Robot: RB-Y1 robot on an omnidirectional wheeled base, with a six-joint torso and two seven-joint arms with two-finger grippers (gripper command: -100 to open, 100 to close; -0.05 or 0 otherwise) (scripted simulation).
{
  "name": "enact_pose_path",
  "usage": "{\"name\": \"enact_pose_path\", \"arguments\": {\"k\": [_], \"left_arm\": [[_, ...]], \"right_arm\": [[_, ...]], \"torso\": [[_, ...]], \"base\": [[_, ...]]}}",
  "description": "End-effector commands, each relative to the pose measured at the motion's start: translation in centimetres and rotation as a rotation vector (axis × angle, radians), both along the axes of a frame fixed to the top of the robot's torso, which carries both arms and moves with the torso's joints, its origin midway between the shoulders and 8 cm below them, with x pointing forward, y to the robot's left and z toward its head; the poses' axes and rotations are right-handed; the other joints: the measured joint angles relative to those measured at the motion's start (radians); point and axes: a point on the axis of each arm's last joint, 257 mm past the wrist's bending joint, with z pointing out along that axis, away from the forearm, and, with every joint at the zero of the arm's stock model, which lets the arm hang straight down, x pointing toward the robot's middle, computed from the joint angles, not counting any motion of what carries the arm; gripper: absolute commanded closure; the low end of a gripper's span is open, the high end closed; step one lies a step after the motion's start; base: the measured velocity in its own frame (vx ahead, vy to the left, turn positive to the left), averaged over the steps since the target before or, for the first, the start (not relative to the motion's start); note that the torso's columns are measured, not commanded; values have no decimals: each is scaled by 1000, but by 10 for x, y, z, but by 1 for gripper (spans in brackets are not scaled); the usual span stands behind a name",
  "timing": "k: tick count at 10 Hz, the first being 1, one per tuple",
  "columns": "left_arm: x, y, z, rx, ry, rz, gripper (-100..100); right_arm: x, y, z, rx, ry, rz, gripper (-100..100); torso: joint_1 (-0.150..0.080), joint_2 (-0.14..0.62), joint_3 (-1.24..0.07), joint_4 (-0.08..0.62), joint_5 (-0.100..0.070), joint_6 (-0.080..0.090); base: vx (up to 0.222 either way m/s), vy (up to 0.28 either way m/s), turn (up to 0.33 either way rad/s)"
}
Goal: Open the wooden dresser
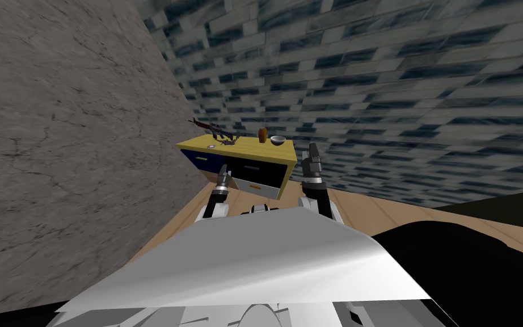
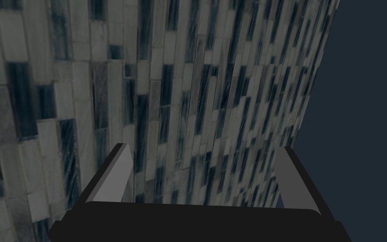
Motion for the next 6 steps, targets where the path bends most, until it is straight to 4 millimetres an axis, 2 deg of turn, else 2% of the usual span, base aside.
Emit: {"name": "enact_pose_path", "arguments": {"k": [1,6], "left_arm": [[9,-8,-22,8,47,-8,-100],[23,-28,-68,31,144,-32,-100]], "right_arm": [[0,0,0,0,0,0,0],[0,0,0,0,0,0,0]], "torso": [[0,0,0,0,0,0],[0,0,0,0,0,0]], "base": [[45,19,-62],[52,24,-69]]}}
